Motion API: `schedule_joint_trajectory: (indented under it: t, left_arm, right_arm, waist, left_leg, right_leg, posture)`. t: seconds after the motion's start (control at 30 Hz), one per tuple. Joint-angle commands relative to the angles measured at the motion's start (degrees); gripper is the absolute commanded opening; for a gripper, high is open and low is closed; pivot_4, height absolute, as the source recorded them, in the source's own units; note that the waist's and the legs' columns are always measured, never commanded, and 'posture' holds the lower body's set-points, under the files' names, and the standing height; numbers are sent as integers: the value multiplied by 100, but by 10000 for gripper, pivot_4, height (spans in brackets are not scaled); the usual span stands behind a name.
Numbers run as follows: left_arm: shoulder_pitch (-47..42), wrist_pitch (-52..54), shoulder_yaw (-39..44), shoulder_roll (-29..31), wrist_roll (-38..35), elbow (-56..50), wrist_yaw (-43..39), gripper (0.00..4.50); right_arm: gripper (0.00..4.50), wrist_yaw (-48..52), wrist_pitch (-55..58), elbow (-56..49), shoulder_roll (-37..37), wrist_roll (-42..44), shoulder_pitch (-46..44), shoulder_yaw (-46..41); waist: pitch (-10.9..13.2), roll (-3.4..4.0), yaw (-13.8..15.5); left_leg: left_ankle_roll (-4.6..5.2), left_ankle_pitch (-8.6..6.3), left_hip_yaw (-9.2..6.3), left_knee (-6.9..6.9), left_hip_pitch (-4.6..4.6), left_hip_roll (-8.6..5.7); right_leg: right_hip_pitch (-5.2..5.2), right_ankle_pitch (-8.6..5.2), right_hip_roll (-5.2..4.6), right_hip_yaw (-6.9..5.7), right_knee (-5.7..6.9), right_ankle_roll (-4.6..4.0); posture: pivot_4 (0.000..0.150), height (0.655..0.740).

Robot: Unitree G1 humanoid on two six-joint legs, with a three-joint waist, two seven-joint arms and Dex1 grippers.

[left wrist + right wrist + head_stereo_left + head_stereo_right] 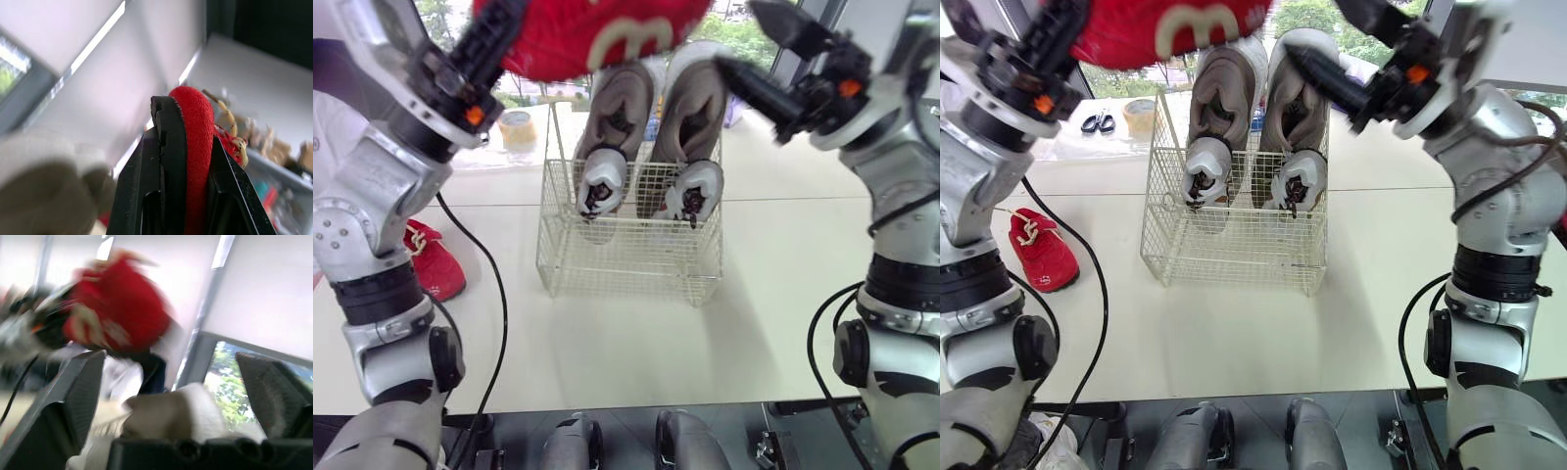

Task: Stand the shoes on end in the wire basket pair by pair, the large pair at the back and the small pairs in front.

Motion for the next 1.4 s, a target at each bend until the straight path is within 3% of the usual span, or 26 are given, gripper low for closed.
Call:
schedule_joint_trajectory:
  t: [0.03,0.13,0.37,1.13,1.23,1.4]
  left_arm:
    - [-219,-1050,134,-637,426,-594,140,3372]
    - [-137,-1378,-59,-1189,673,-561,-63,3372]
    - [318,-1577,-511,-1734,1213,-911,-196,3372]
    - [939,-1380,-1069,-1810,1838,-898,-403,3372]
    - [937,-1358,-1093,-1786,1881,-930,-403,3372]
    - [1046,-1253,-1181,-1666,2025,-1017,-319,3372]
  right_arm:
    - [44723,-1730,528,-418,986,2335,227,-542]
    - [44723,-3013,134,-618,2172,3269,119,-434]
    - [44723,-3617,-394,-824,3126,2865,-62,219]
    - [44723,-3316,-668,-672,3227,2807,-327,540]
    - [36663,-3318,-688,-671,3220,2768,-315,543]
    - [15726,-3282,-672,-672,3215,2763,-334,551]
  waist:
    - [-5,-8,0]
    - [-3,2,-37]
    - [-5,0,-10]
    - [-4,0,-24]
    - [-4,0,-29]
    - [-4,0,-31]
  left_leg:
    - [0,0,-1,-1,5,3]
    - [20,-11,6,-6,16,4]
    - [32,-17,2,-3,-4,5]
    - [52,-28,-5,2,-18,4]
    - [52,-28,-6,2,-18,5]
    - [52,-28,-6,2,-18,5]
  right_leg:
    - [6,0,2,-2,0,-1]
    - [9,5,7,1,2,-7]
    - [0,4,15,-2,0,-5]
    - [-5,4,16,-7,-11,-3]
    - [-5,4,17,-7,-11,-4]
    - [-6,4,16,-7,-13,-4]
  posture:
    - [1500,7400]
    - [1500,7400]
    - [1500,7400]
    - [1500,7400]
    - [1500,7400]
    - [1500,7400]
